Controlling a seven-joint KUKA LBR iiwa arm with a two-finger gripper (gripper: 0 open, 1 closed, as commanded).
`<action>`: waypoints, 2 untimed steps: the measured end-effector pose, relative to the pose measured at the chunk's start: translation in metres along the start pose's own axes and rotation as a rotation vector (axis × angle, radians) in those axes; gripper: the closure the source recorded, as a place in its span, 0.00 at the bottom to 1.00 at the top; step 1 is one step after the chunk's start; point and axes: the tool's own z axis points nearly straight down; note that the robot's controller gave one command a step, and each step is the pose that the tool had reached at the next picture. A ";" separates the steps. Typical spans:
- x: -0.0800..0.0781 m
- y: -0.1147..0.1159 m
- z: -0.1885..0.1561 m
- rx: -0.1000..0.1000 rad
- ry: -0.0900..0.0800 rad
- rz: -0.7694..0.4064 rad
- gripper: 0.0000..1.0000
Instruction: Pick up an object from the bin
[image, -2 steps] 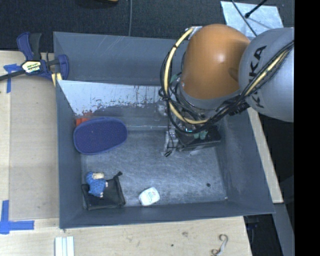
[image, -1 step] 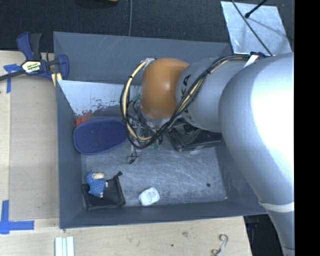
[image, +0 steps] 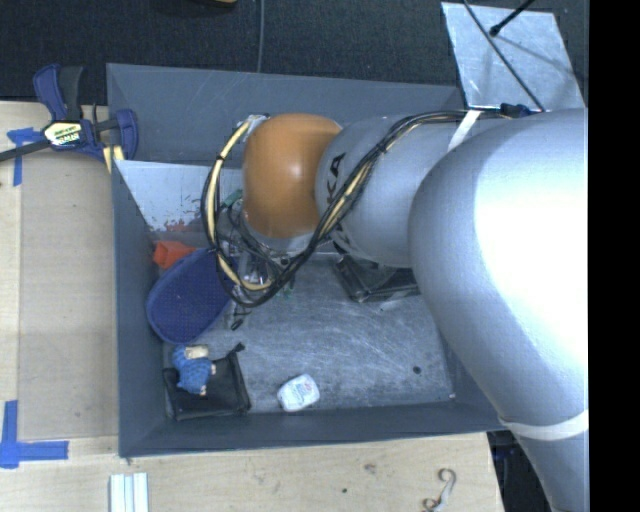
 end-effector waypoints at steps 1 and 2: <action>0.000 -0.002 0.000 0.001 0.000 0.004 1.00; 0.034 0.014 -0.176 -0.001 -0.005 0.016 1.00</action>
Offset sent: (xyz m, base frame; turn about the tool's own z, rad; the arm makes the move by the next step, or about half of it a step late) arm 0.0000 0.0000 0.0000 0.0000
